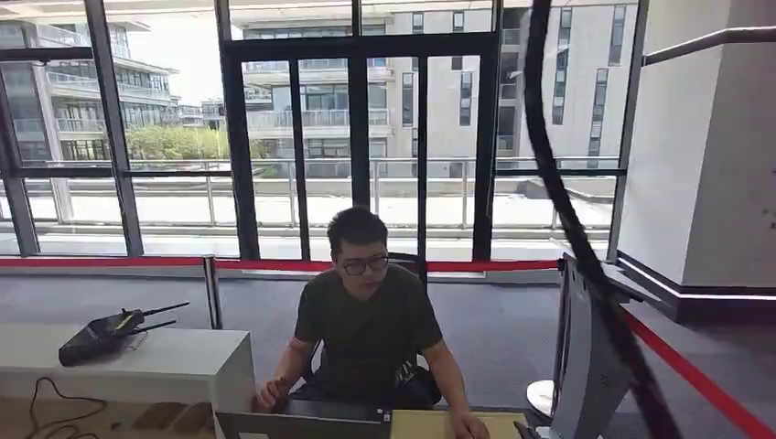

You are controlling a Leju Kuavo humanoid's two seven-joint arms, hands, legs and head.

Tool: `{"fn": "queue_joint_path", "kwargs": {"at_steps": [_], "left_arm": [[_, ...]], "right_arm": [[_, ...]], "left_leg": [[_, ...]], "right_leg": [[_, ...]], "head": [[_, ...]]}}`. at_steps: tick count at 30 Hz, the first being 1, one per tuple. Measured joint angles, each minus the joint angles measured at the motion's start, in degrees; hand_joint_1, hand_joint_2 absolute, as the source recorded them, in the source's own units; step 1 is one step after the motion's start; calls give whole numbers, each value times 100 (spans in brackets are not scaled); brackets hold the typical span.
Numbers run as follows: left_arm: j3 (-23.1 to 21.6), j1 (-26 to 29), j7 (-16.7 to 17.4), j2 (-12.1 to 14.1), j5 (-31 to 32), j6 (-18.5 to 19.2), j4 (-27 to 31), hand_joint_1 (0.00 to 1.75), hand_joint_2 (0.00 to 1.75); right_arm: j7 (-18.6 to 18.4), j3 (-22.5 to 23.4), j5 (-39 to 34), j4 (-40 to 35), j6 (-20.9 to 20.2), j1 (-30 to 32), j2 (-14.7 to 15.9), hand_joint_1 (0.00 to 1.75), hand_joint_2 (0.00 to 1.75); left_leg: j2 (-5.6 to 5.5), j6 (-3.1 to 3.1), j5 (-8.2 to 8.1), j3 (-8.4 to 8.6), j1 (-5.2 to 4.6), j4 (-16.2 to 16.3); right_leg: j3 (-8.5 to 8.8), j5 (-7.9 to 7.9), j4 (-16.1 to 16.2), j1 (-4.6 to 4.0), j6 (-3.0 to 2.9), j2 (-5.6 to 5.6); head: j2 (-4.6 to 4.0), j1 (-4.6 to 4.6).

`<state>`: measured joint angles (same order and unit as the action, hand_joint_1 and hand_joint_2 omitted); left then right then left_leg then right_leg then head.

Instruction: Pass the card to the sensor for recognition and then transmit it.

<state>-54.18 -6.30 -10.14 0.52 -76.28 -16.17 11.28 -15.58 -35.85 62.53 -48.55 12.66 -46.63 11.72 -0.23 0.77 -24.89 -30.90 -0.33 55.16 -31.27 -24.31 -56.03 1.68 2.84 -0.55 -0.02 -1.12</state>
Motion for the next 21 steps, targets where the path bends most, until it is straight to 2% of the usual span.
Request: {"fn": "queue_joint_path", "kwargs": {"at_steps": [8,21], "left_arm": [[-4,-4,-4,-15,-13,-79,0,0,0],[-55,-18,-94,-57,2,-118,0,0,0]], "right_arm": [[15,-105,129,-284,-103,-209,-81,175,175],[142,-391,184,-113,-55,-564,-575,175,175]], "left_leg": [[1,0,0,-2,-1,0],[-1,0,0,-4,6,0]], "right_leg": [[-1,0,2,0,0,0],[-2,0,3,-5,-1,0]], "head": [[0,2],[0,0]]}}
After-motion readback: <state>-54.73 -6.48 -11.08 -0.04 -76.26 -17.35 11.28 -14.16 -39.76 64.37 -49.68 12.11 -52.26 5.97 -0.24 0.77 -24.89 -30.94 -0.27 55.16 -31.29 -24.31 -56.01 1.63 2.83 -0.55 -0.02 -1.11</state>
